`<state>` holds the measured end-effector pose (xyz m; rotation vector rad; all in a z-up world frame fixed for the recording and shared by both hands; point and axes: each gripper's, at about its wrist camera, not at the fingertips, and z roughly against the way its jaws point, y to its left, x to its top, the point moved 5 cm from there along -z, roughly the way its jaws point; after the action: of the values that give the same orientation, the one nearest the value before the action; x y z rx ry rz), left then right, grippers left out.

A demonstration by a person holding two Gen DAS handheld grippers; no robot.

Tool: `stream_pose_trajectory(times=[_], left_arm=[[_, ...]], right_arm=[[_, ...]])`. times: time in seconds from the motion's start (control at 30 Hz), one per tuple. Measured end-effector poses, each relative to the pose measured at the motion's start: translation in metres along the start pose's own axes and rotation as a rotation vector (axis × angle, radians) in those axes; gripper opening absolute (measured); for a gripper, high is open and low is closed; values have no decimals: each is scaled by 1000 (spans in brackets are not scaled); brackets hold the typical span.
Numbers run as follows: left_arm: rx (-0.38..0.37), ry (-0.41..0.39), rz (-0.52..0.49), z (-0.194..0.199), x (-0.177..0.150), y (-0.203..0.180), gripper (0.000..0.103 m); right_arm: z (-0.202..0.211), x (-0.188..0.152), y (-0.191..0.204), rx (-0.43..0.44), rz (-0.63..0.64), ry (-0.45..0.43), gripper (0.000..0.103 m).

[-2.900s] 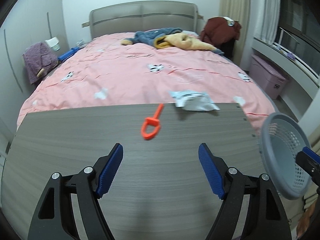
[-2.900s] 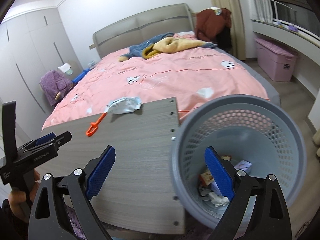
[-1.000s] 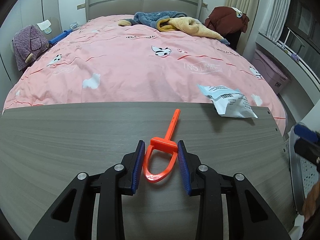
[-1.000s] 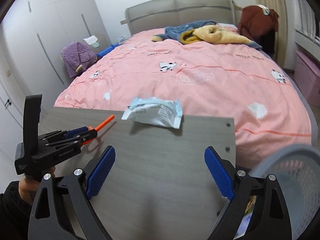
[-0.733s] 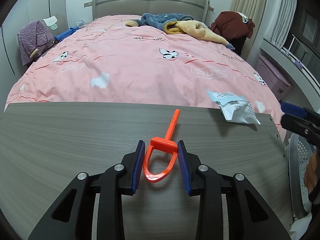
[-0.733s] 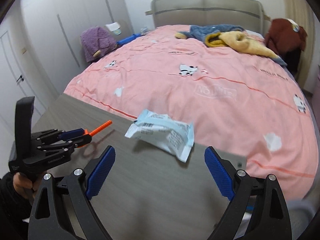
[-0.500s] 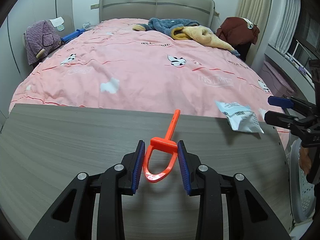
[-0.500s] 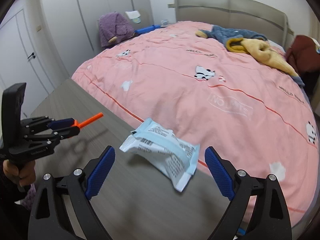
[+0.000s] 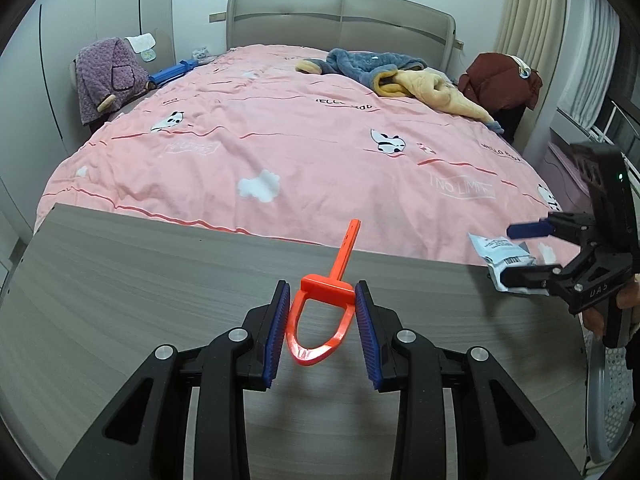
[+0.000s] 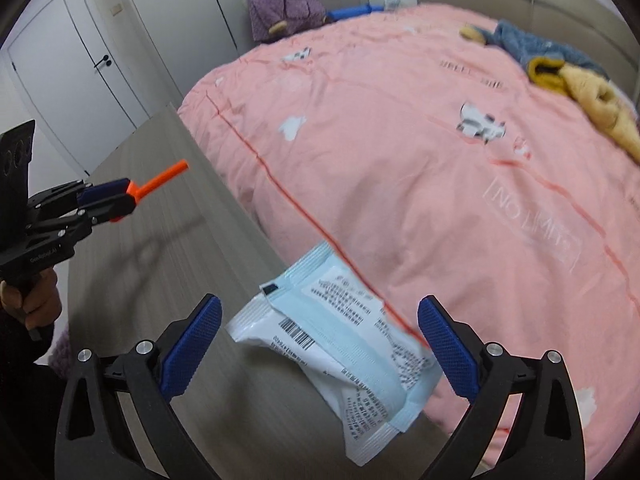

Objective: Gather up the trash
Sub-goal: 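Grasp the white-blue wrapper with the right gripper and lift it, then carry the orange piece and wrapper over the grey basket with both grippers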

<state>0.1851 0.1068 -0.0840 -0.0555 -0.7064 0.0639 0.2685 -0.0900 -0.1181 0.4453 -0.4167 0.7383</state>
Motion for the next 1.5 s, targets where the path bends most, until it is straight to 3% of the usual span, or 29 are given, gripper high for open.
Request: stream_pose_trajectory(times=[0.4, 0.5, 0.73, 1.0, 1.13, 1.3, 1.5], left_arm=[[-22, -29, 23, 11, -4, 6, 32], [-32, -38, 22, 16, -6, 5, 33], [-47, -51, 16, 26, -11, 5, 32], [-49, -67, 11, 37, -17, 6, 33], [-52, -64, 12, 40, -19, 6, 32], [-50, -65, -6, 48, -27, 4, 33], [-75, -61, -49, 58, -36, -17, 32]], right_arm=[[14, -43, 48, -35, -54, -8, 97], [14, -50, 58, -45, -126, -23, 97], [12, -55, 43, -184, -401, -101, 95], [5, -48, 42, -407, -463, -142, 80], [-5, -45, 52, -498, -422, -121, 54], [3, -52, 62, -493, -444, -134, 51], [47, -71, 81, -512, -487, -209, 51]])
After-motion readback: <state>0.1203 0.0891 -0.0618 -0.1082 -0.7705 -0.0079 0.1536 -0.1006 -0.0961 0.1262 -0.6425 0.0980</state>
